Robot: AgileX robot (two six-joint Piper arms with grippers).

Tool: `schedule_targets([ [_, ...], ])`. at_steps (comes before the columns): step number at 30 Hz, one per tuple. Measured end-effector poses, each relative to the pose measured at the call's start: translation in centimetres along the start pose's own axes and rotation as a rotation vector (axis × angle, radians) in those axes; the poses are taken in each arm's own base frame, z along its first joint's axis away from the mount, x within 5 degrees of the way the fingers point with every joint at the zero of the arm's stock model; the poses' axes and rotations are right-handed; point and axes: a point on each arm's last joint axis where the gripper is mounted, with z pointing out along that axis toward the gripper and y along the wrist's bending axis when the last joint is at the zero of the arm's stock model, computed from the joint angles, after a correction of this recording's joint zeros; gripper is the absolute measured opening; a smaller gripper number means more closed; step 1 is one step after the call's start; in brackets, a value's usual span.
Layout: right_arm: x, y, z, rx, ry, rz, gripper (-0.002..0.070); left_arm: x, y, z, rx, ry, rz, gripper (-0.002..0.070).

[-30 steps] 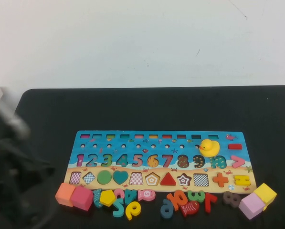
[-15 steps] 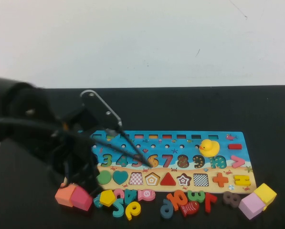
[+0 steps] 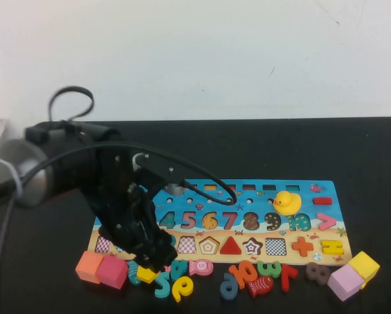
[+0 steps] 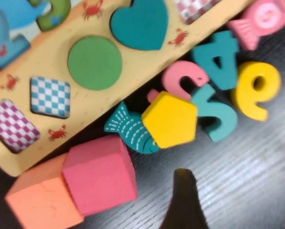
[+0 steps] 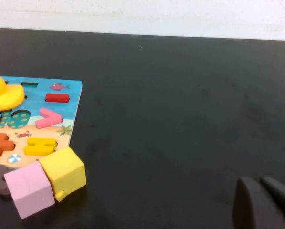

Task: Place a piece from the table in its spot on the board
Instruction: Pick up the "Pentagon"

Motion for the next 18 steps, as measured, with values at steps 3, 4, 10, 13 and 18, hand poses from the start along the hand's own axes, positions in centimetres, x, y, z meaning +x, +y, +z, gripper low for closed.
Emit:
schedule_targets([
  [3, 0.0, 0.0, 0.0, 0.0, 0.0, 0.0, 0.0019, -0.2, 0.3, 1.7, -0.001, 0.022, -0.061, 0.0456],
  [4, 0.0, 0.0, 0.0, 0.0, 0.0, 0.0, 0.0019, -0.3, 0.3, 2.2, -0.002, 0.027, -0.082, 0.0459],
  [10, 0.0, 0.0, 0.0, 0.0, 0.0, 0.0, 0.0019, -0.7, 0.7, 4.5, -0.007, 0.037, -0.141, 0.0462],
  [13, 0.0, 0.0, 0.0, 0.0, 0.0, 0.0, 0.0019, -0.8, 0.8, 5.1, -0.009, 0.034, -0.15, 0.0463],
  [18, 0.0, 0.0, 0.0, 0.0, 0.0, 0.0, 0.0019, -1.2, 1.1, 5.8, -0.022, 0.012, -0.186, 0.0463],
])
